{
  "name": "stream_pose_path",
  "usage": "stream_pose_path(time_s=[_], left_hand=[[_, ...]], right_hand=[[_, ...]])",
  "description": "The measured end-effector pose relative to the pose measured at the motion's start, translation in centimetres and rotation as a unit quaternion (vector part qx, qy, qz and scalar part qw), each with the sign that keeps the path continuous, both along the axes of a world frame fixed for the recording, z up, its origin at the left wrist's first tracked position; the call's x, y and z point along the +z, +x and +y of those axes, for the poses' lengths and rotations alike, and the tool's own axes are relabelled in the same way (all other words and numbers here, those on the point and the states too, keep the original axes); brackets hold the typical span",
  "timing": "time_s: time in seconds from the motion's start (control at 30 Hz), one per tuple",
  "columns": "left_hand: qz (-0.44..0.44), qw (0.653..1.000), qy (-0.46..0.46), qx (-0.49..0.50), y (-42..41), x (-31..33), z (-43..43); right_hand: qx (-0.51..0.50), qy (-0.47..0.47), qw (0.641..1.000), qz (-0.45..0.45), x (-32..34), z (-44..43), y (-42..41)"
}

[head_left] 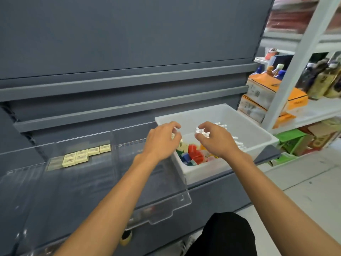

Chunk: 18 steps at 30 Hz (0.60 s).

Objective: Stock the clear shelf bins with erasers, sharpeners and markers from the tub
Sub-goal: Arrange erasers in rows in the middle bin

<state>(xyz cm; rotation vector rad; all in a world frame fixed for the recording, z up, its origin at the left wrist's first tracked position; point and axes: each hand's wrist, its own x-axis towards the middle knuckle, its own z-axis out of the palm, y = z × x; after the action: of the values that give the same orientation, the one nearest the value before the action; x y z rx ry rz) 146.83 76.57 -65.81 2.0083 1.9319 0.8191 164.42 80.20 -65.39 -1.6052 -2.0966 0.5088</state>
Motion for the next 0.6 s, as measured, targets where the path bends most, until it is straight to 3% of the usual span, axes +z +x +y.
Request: stream_pose_path(time_s=[0.23, 0.33, 0.5, 0.6], left_hand=[[0.027, 0.998, -0.052, -0.016, -0.7, -1.3, 6.5], [0.072, 0.988, -0.121, -0.057, -0.6, -2.0, 9.4], [0.255, 0.928, -0.261, -0.072, 0.2, -3.0, 12.4], [0.287, 0.901, -0.315, -0.079, 1.3, -3.7, 13.7]], right_hand=[[0.013, -0.068, 0.997, -0.043, -2.4, 6.1, -2.0], [0.048, -0.140, 0.985, -0.087, -3.4, 8.6, -3.4], [0.050, -0.154, 0.973, -0.162, -3.9, 11.9, -3.4], [0.026, -0.141, 0.969, -0.202, -4.8, 12.6, -2.1]])
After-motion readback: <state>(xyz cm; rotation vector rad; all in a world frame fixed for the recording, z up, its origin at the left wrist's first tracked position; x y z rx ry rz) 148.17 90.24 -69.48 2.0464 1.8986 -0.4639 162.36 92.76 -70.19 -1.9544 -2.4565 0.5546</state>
